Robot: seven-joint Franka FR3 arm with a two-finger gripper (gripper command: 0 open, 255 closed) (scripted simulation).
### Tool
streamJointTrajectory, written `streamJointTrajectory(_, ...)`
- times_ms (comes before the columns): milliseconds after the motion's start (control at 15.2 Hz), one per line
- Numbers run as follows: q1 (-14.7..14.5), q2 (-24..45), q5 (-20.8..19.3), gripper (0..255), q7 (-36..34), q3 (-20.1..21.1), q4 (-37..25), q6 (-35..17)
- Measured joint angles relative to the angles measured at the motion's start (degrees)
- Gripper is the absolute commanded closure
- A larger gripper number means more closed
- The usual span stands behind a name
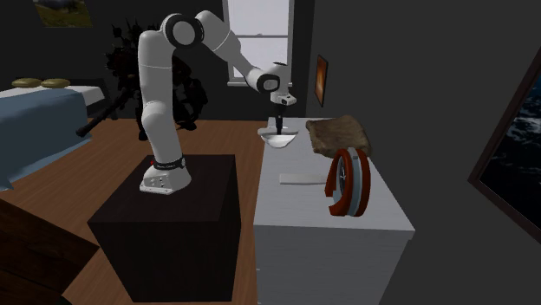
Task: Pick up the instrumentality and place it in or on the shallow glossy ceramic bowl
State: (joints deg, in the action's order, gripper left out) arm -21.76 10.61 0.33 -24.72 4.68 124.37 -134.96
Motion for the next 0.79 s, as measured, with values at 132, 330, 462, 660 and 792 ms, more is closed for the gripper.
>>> streamJointTrajectory(132, 0.0, 0.0, 0.0, 0, 0.0, 0.0, 0.0, 0.0)
streamJointTrajectory(330, 0.0, -0.6, 0.1, 0, 0.0, 0.0, -0.2, 0.8)
streamJointTrajectory(462, 0.2, -2.2, 0.2, 0, 0.4, -0.1, -1.1, 3.3)
streamJointTrajectory(660, 0.2, -4.1, 0.4, 0, 0.3, 0.0, -2.2, 6.3)
streamJointTrajectory(792, 0.2, -4.3, 0.4, 0, 0.3, 0.0, -2.3, 6.6)
